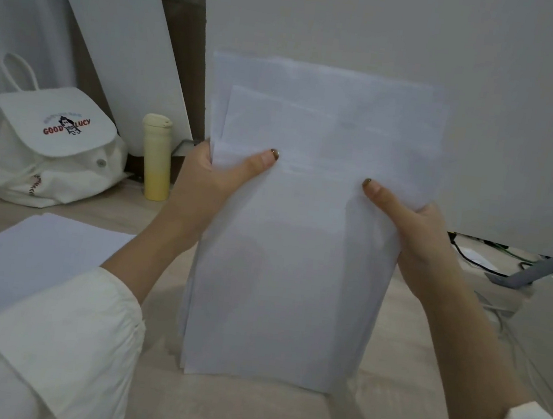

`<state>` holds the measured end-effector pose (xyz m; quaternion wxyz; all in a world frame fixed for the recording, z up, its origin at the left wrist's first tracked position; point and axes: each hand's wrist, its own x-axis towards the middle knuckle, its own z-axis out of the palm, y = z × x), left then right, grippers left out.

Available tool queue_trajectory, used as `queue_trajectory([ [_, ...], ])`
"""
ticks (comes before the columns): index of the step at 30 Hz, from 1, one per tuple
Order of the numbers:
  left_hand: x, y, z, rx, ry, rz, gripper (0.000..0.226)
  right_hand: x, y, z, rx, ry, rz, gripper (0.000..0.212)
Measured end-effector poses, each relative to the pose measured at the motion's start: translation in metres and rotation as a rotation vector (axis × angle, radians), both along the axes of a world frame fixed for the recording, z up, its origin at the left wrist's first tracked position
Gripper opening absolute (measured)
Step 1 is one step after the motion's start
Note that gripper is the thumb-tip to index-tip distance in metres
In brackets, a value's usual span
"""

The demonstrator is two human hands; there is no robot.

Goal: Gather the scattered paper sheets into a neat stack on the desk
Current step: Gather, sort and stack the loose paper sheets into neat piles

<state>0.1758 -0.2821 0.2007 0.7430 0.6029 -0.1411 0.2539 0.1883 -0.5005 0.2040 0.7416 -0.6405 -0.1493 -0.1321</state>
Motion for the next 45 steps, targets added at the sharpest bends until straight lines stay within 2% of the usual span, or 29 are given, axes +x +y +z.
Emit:
queue_trajectory([
  [4, -0.001, 0.005, -0.007, -0.008, 0.02, -0.023, 0.022, 0.007, -0.004, -0.003, 0.054, 0.017, -0.012, 0.015],
  [9, -0.002, 0.004, -0.061, 0.056, 0.232, 0.027, 0.024, 0.002, -0.008, -0.047, 0.044, 0.105, 0.026, 0.047],
  [12, -0.003, 0.004, -0.078, 0.09, 0.322, 0.0, 0.032, -0.007, -0.015, -0.079, -0.047, 0.2, 0.108, 0.052],
  [14, -0.004, 0.002, -0.079, 0.094, 0.317, -0.02, 0.028, -0.012, -0.014, -0.093, -0.085, 0.246, 0.126, 0.055],
  [17, -0.006, -0.003, -0.063, 0.085, 0.248, 0.03, 0.024, -0.01, -0.013, -0.085, -0.034, 0.2, 0.127, 0.062],
  [20, -0.008, -0.001, -0.051, 0.063, 0.199, 0.037, 0.034, -0.011, -0.019, -0.073, -0.002, 0.167, 0.163, 0.059],
  [24, -0.02, 0.003, -0.086, 0.037, 0.226, 0.029, 0.048, -0.022, -0.027, -0.103, -0.146, 0.247, 0.152, 0.079],
  [26, -0.025, -0.005, -0.105, 0.019, 0.245, 0.005, 0.054, -0.026, -0.024, -0.117, -0.161, 0.292, 0.148, 0.065],
  [28, -0.022, -0.01, -0.109, 0.001, 0.243, 0.04, 0.037, -0.023, -0.02, -0.114, -0.134, 0.277, 0.098, 0.039],
  [29, -0.02, -0.01, -0.104, 0.003, 0.232, 0.053, 0.029, -0.021, -0.019, -0.109, -0.123, 0.256, 0.078, 0.035],
  [33, -0.02, -0.002, -0.085, 0.023, 0.128, 0.037, 0.033, -0.019, -0.029, -0.091, -0.081, 0.167, 0.086, 0.065],
  [35, -0.022, 0.0, -0.095, 0.007, 0.16, 0.032, 0.041, -0.021, -0.032, -0.101, -0.091, 0.201, 0.083, 0.084],
  [37, -0.024, -0.007, -0.112, 0.056, 0.242, 0.031, 0.039, -0.023, -0.027, -0.116, -0.103, 0.265, 0.076, 0.096],
  [39, -0.022, -0.014, -0.121, 0.085, 0.284, 0.058, 0.036, -0.024, -0.021, -0.122, -0.092, 0.29, 0.048, 0.093],
  [42, -0.018, -0.015, -0.111, 0.079, 0.237, 0.058, 0.03, -0.023, -0.021, -0.113, -0.031, 0.202, -0.012, 0.074],
  [45, -0.023, -0.011, -0.112, 0.08, 0.211, 0.037, 0.03, -0.025, -0.027, -0.113, 0.036, 0.152, -0.042, 0.073],
])
